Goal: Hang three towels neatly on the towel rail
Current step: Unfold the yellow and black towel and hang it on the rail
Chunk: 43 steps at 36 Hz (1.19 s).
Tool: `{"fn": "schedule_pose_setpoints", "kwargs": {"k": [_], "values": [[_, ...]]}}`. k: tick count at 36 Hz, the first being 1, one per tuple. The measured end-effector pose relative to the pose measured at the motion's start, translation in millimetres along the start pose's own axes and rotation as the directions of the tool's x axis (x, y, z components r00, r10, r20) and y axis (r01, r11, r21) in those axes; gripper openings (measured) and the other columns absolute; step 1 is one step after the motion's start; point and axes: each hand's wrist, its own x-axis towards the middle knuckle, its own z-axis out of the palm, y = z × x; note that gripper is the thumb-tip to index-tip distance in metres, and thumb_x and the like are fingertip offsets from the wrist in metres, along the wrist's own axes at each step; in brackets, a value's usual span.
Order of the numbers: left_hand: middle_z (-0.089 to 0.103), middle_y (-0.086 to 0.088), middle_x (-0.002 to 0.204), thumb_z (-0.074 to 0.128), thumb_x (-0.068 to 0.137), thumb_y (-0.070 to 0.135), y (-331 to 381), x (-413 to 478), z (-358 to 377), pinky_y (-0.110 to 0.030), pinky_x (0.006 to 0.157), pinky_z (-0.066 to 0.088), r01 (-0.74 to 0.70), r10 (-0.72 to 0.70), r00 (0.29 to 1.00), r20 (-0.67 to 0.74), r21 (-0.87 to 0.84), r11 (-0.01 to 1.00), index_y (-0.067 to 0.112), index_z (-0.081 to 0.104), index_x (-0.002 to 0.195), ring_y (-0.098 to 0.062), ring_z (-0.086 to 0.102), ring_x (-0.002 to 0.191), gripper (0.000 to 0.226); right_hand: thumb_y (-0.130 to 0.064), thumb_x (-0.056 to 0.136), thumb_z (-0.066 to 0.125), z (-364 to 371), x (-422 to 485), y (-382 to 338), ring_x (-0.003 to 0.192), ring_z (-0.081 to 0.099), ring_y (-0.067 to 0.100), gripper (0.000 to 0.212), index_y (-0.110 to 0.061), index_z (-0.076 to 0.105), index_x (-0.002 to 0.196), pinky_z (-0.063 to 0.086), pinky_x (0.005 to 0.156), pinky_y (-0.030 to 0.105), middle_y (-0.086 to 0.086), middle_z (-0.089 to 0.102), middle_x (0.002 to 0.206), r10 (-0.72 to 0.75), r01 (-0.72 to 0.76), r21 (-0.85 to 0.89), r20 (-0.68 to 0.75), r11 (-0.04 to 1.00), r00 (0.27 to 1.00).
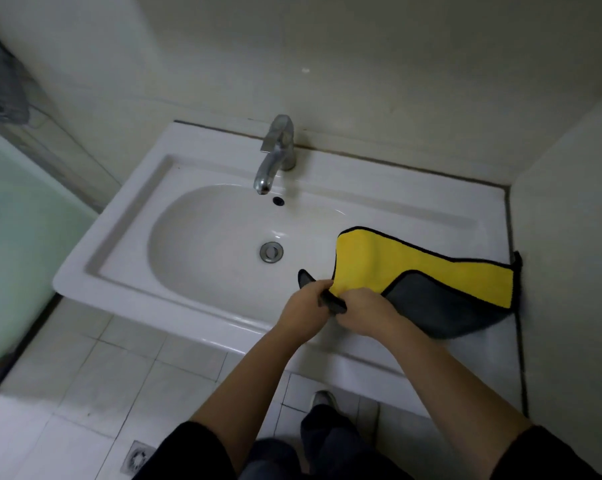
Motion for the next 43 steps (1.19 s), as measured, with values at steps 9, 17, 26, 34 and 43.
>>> {"fn": "schedule_pose_setpoints", "kwargs": {"k": [9,17,26,34,43], "values": [[0.057,-0.022,0.08,0.057,0.073,0.001,-24.9,-26.3,-51.7,-0.039,0.068,0.035,-0.079,0.111,0.976,-0.188,0.168,0.983,-0.002,0.054,0.072,-0.037,0.052,0.082,0.004,-0.02,0.075,0.054,-30.1,-4.0,-67.4,0.064,0.042,0.021,0.031,-0.024,0.034,0.052,0.025,0.052,0.032,-0.005,0.037,0.056,-0.339,0.346,0.044,-0.127,0.937,0.932],[0.05,0.009,0.062,0.062,0.079,0.02,-62.5,-76.9,-113.5,-0.008,0.052,0.035,-0.002,-0.039,0.864,-0.502,-0.081,0.997,0.027,0.044,0.064,-0.004,0.046,0.059,0.025,-0.018,0.074,0.056,-39.6,-14.6,-140.8,0.061,0.049,0.018,0.023,-0.022,0.045,0.055,0.033,0.051,0.02,0.002,0.051,0.063,-0.41,0.442,0.23,-0.177,0.867,0.895],[0.053,0.005,0.06,0.062,0.076,0.012,-117.5,-162.0,-180.4,-0.021,0.054,0.037,-0.071,-0.189,0.637,-0.748,-0.3,0.951,0.023,0.046,0.064,-0.011,0.048,0.058,0.023,-0.022,0.075,0.055,-9.7,-23.0,-253.9,0.057,0.048,0.011,0.01,-0.016,0.052,0.069,0.035,0.049,0.015,-0.002,0.054,0.061,-0.584,0.609,0.218,-0.171,0.763,0.793],[0.045,0.007,0.05,0.069,0.072,0.013,-180.6,-247.2,-228.0,-0.014,0.047,0.032,-0.099,-0.312,0.394,-0.865,-0.377,0.921,0.021,0.045,0.058,-0.001,0.039,0.046,0.029,-0.024,0.077,0.058,31.2,-41.4,-364.3,0.056,0.05,0.014,0.013,-0.015,0.053,0.069,0.037,0.052,0.029,-0.003,0.052,0.058,-0.738,0.748,0.163,-0.131,0.643,0.662],[0.051,0.016,0.046,0.069,0.07,0.01,-250.3,-343.8,-266.6,-0.008,0.046,0.033,-0.081,-0.392,0.234,-0.89,-0.42,0.904,0.019,0.049,0.059,0.001,0.042,0.045,0.024,-0.024,0.08,0.061,93.2,-64.3,-469.4,0.065,0.05,0.019,0.019,-0.017,0.051,0.066,0.036,0.061,0.032,0.0,0.052,0.062,-0.86,0.859,0.046,-0.023,0.509,0.511]]}}
